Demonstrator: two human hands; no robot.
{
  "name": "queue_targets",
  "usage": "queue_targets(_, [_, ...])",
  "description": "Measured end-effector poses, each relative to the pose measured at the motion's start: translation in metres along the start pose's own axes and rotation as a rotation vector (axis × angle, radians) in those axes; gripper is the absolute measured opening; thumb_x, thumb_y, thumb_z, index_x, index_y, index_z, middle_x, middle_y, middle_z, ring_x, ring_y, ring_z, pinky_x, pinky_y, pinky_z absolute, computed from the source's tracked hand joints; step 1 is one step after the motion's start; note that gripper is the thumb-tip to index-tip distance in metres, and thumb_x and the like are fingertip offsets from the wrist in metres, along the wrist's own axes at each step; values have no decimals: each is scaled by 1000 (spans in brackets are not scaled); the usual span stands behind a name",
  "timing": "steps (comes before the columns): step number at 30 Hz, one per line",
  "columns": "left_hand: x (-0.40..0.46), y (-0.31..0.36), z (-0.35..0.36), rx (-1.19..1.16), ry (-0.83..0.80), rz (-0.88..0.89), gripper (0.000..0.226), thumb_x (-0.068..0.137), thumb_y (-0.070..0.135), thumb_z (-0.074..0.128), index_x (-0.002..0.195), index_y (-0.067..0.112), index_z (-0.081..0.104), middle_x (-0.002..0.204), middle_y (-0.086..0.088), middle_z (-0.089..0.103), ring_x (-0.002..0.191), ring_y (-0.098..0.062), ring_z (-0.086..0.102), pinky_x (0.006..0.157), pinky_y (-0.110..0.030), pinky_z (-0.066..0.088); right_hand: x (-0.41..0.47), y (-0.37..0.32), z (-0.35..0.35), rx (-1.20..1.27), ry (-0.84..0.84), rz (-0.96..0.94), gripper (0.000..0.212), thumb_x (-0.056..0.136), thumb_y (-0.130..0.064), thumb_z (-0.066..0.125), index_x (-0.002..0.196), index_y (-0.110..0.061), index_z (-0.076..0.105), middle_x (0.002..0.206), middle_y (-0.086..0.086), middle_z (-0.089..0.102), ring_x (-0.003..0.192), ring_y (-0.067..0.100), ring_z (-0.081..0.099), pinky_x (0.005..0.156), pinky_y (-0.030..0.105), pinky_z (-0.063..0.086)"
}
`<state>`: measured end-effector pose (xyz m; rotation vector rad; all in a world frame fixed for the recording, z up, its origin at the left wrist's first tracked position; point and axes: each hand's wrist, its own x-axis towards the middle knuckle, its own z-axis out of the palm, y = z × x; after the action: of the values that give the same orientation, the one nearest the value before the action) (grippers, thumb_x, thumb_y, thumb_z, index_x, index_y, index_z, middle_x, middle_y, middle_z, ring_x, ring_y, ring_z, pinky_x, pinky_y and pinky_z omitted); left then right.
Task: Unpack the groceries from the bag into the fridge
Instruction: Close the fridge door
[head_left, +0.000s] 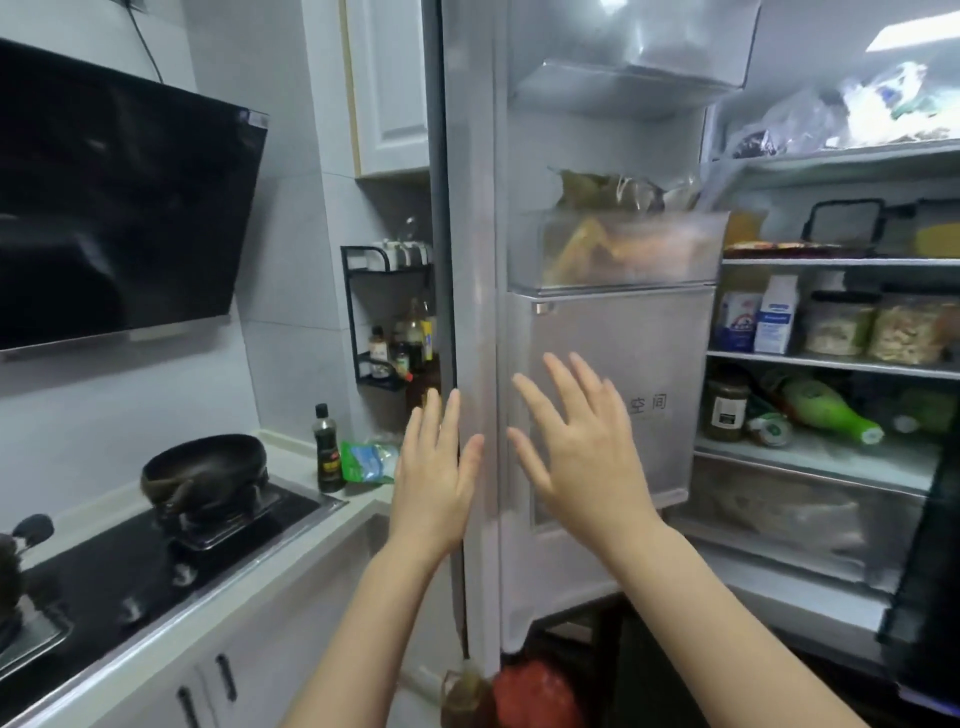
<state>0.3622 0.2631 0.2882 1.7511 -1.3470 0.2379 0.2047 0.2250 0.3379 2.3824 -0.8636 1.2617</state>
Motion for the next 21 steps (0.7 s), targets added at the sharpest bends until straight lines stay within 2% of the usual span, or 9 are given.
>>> queue_targets(4, [32,-14,6,-167,-100,16,59,98,52,24,150,37,0,160,10,-9,147,-10,-9,118,-33,-2,48,-9,19,-150,22,-56,51,88,-37,50,137,-24,43,151,15,33,141,38,23,108,60,26])
queue_targets(7, [40,-23,14,-248,-137,63,60,99,51,27,147,40,-6,158,14,-11,147,-6,-10,119,-31,-2,58,-4,34,-246,12,-22,62,80,-25,66,137,-22,42,154,15,26,143,38,12,108,62,23])
queue_targets(10, [40,-22,17,-312,-129,98,59,99,44,31,143,43,-9,153,23,-13,145,0,-9,119,-26,-2,55,9,41,-337,26,-47,71,73,-15,72,137,-20,42,156,10,14,143,37,5,109,63,21])
queue_targets(14, [34,-19,19,-277,-85,113,59,99,46,32,142,43,-8,154,21,-10,146,-4,-4,117,-25,-1,50,16,40,-357,98,-69,62,77,-16,69,135,-18,46,156,8,17,143,37,7,108,62,22])
queue_targets(17, [26,-14,22,-258,-32,145,59,96,56,28,143,44,-5,155,21,-6,147,-10,1,117,-30,3,42,23,33,-334,117,-76,55,83,-19,61,136,-19,46,156,9,20,143,37,8,108,61,23])
queue_targets(21, [12,-6,25,-205,29,200,62,89,66,21,144,47,-2,158,14,6,143,-4,0,115,-28,3,29,41,16,-288,122,-96,46,91,-25,47,137,-19,45,155,9,21,144,37,12,108,59,29])
